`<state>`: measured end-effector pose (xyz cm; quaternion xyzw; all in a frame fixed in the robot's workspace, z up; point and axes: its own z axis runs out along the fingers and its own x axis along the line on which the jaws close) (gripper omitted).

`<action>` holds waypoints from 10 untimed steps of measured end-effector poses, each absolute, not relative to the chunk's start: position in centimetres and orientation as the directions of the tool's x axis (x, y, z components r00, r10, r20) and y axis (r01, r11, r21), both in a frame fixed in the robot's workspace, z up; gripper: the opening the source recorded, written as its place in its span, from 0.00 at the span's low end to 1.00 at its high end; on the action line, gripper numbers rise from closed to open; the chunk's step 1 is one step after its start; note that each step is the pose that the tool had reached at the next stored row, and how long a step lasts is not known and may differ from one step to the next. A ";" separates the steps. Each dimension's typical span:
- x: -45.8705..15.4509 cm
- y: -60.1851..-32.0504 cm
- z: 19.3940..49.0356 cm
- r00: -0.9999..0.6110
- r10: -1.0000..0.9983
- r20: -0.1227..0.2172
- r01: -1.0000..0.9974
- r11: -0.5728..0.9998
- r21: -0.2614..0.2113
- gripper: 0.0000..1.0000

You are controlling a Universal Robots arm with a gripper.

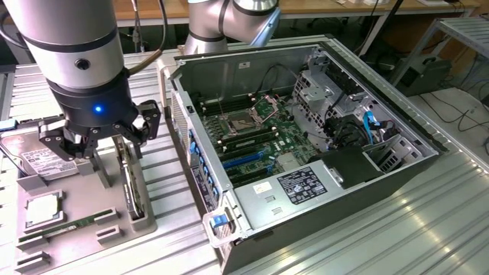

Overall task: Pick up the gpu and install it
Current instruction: 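Pick up the gpu and move the gpu toward the slot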

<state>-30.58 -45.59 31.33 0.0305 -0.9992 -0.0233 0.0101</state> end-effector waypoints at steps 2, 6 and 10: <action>-30.6 -45.7 31.3 -0.998 -0.062 0.019 -0.061 0.997 0.047 0.66; -30.6 -45.9 31.1 -0.998 -0.062 0.019 -0.061 0.997 0.047 0.66; -30.6 -46.0 30.9 -0.998 -0.062 0.019 -0.061 0.997 0.047 0.66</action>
